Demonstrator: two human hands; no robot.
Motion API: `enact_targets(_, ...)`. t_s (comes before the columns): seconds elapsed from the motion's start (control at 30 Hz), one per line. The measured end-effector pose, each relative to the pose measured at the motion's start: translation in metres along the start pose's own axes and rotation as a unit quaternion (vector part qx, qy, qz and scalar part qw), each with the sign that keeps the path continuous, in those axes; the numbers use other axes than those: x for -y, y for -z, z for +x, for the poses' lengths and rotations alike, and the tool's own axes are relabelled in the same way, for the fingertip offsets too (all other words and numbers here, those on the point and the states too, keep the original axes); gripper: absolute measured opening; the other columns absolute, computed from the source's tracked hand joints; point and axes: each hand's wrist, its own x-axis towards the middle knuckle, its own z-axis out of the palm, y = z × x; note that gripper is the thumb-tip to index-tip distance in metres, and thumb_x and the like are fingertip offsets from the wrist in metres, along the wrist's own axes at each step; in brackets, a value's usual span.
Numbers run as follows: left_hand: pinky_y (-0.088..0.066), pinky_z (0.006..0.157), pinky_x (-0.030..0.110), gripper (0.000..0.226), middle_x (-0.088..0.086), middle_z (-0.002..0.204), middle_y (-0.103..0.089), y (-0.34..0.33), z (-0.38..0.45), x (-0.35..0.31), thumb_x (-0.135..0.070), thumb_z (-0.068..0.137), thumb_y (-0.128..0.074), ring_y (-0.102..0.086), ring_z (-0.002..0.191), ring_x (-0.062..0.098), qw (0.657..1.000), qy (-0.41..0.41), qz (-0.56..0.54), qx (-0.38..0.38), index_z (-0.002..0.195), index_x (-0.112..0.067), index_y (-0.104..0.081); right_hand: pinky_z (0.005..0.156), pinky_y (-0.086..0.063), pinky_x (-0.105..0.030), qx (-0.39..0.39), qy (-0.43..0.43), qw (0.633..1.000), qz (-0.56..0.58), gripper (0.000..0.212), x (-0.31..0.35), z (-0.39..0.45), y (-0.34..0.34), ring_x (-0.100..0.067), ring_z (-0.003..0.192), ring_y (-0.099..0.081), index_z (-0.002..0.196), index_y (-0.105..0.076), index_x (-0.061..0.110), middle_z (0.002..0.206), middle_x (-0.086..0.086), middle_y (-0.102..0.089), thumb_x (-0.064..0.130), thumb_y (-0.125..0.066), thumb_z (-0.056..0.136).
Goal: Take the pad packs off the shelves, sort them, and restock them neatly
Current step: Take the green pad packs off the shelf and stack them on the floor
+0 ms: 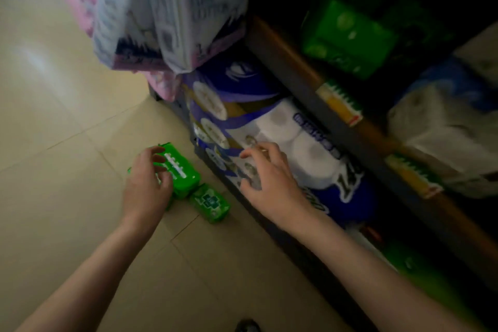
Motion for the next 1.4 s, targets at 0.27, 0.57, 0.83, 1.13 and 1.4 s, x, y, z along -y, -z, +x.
enact_targets(0.27,-0.047,0.084,0.041,0.037,0.004,0.107,-0.057,-0.029,-0.070,-0.139,-0.002,0.087,-0.051,-0.056,0.090,0.017,0.986,-0.159,-0.010,0.048,0.122,-0.012,-0.048,0.100,-0.030,-0.026,-0.089,-0.022,0.996,-0.017,0.036,-0.028,-0.094,0.102,-0.016,0.130,-0.019,0.127,-0.040,0.023,0.138,0.003,-0.022,0.024,-0.052,0.093)
enact_targets(0.57,-0.046,0.089,0.042,0.041,0.005,0.120,-0.053,-0.121,-0.211,-0.243,-0.007,0.090,-0.050,-0.054,0.101,0.019,0.969,-0.217,0.024,0.120,0.128,-0.017,-0.042,0.116,-0.009,-0.043,-0.228,-0.113,0.948,-0.193,0.067,-0.187,-0.243,0.180,-0.032,0.143,0.000,0.147,-0.018,0.017,0.155,-0.014,0.001,0.029,-0.053,0.091)
enact_targets(0.83,-0.041,0.082,0.028,0.040,-0.001,0.118,-0.052,-0.176,-0.249,-0.306,-0.011,0.092,-0.050,-0.052,0.105,0.014,0.964,-0.211,-0.015,0.159,0.130,-0.019,-0.041,0.114,-0.020,-0.047,-0.260,-0.288,0.920,-0.059,0.109,-0.262,-0.223,0.246,-0.040,0.139,-0.016,0.150,0.001,0.019,0.153,-0.025,-0.008,0.053,-0.070,0.075)
enact_targets(1.13,-0.046,0.096,0.041,0.056,0.008,0.133,-0.045,-0.204,-0.221,-0.320,0.000,0.088,-0.048,-0.046,0.122,0.022,0.939,-0.262,-0.054,0.215,0.137,-0.026,-0.039,0.111,-0.013,-0.055,-0.287,-0.410,0.865,0.023,0.108,-0.268,-0.177,0.227,-0.049,0.137,-0.010,0.147,-0.004,0.032,0.151,-0.027,0.001,0.063,-0.071,0.067)
enact_targets(1.4,-0.037,0.103,0.034,0.068,0.012,0.144,-0.031,-0.222,-0.203,-0.324,-0.005,0.090,-0.052,-0.037,0.130,0.028,0.925,-0.249,-0.049,0.281,0.146,-0.031,-0.023,0.102,-0.029,-0.044,-0.466,-0.345,0.811,0.073,0.092,-0.270,-0.174,0.230,-0.036,0.125,-0.033,0.137,-0.031,0.024,0.139,-0.019,-0.027,0.053,-0.075,0.062)
